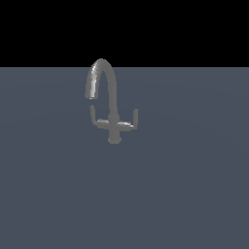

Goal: Turn on the faucet by rotating a designated handle.

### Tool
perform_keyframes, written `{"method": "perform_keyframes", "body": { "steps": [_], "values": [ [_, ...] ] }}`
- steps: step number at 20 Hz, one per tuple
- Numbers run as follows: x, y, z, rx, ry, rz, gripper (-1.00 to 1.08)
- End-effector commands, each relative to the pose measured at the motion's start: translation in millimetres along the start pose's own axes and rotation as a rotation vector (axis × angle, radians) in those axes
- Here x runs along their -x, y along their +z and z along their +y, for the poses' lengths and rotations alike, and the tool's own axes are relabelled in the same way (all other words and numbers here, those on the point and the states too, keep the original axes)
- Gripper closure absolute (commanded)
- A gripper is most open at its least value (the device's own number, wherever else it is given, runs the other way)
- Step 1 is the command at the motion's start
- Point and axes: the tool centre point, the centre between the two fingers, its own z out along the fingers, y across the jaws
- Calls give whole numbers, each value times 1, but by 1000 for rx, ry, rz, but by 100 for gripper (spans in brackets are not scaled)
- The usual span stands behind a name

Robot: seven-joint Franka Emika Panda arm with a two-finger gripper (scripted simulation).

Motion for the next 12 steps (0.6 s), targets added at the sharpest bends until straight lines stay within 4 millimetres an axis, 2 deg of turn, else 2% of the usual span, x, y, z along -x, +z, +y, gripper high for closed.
{"method": "perform_keyframes", "body": {
  "steps": [1, 9, 12],
  "values": [
    [0, 0, 0, 0, 0, 0, 108],
    [-6, -12, 19, 6, 32, 36, 108],
    [-6, -13, 20, 4, 37, 39, 108]
  ]
}}
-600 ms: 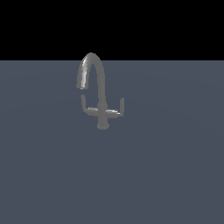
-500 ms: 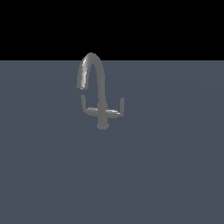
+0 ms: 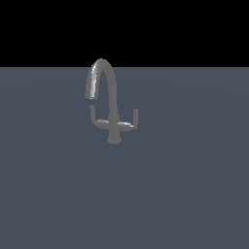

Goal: Turn on the faucet by rotating a designated handle.

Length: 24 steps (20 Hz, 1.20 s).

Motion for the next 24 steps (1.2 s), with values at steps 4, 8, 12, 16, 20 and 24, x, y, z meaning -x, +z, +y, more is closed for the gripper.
{"method": "perform_keyframes", "body": {
  "steps": [4, 8, 12, 16, 20, 24],
  "values": [
    [-1, 0, 0, 6, -13, -4, 108],
    [-6, 0, 1, 22, -50, -16, 108],
    [-12, 1, 2, 48, -111, -36, 108],
    [-22, 2, 2, 81, -195, -67, 108],
    [-34, 3, 3, 121, -302, -108, 108],
    [-49, 6, 3, 161, -423, -158, 108]
  ]
}}
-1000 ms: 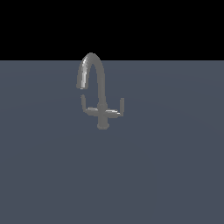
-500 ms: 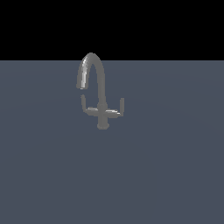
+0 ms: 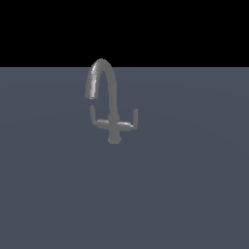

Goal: Turn on the faucet by rotating a designated handle.

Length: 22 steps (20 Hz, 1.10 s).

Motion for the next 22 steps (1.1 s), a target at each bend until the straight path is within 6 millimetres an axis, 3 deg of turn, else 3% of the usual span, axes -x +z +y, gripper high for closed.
{"method": "perform_keyframes", "body": {
  "steps": [1, 22],
  "values": [
    [-9, 1, 3, 24, -77, -32, 108],
    [-92, 16, 20, 140, -720, -325, 108]
  ]
}}
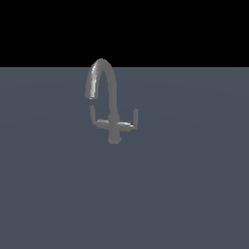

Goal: Turn on the faucet by rotating a designated handle.

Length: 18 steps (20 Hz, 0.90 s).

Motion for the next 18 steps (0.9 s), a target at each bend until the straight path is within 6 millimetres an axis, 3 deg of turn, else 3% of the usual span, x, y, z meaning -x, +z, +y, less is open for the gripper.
{"method": "perform_keyframes", "body": {
  "steps": [1, 18],
  "values": [
    [-8, 1, 8, 6, -79, -35, 108],
    [-73, 11, 53, -5, -600, -261, 108]
  ]
}}
